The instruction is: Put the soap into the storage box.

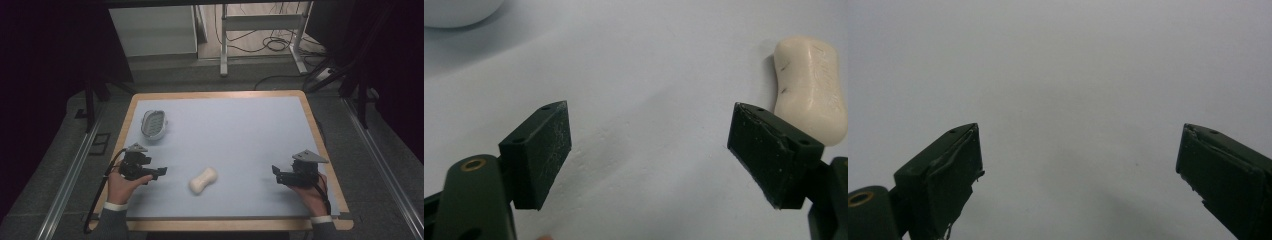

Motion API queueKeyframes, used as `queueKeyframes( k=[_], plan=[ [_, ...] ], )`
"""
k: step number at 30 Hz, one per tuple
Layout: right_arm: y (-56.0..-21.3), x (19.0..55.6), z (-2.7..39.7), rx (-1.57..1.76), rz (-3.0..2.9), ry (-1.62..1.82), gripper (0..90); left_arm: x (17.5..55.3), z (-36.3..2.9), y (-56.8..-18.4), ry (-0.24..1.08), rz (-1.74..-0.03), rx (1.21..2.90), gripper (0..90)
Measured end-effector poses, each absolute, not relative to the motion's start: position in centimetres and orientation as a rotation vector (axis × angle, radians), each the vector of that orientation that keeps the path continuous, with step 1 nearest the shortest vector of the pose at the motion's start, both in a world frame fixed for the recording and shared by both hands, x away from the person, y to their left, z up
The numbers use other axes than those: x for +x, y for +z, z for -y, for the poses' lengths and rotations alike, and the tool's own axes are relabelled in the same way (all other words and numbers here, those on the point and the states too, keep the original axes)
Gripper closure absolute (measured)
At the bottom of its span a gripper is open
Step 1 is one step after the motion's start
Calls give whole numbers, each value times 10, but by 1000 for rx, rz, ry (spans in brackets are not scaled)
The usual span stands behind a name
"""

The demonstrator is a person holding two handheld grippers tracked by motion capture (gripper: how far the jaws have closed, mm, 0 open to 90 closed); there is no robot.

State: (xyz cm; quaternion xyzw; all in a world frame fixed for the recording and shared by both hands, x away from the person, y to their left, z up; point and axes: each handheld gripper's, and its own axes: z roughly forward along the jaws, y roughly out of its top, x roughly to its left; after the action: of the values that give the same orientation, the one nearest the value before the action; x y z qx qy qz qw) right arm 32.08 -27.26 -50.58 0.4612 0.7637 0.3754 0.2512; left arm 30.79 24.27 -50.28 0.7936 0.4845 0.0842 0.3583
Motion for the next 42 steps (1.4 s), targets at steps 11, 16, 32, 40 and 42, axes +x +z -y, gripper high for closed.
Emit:
queueKeyframes(
  k=[11, 16, 32, 40, 42],
  plan=[
    [-496, 319, 288, 1271, -2032, 1061, 57, 304, -239, -490, 251, -1230, 2067, 180],
    [-493, 318, 296, 1283, -2016, 1074, 58, 304, -238, -486, 261, -1242, 2102, 181],
    [-497, 317, 303, 1317, -2010, 1045, 60, 309, -226, -463, 248, -1164, 2210, 161],
    [-495, 315, 306, 1313, -2001, 1049, 61, 311, -212, -461, 243, -1155, 2261, 156],
    [-495, 315, 306, 1313, -2002, 1045, 61, 312, -209, -460, 248, -1150, 2270, 156]
  ],
)
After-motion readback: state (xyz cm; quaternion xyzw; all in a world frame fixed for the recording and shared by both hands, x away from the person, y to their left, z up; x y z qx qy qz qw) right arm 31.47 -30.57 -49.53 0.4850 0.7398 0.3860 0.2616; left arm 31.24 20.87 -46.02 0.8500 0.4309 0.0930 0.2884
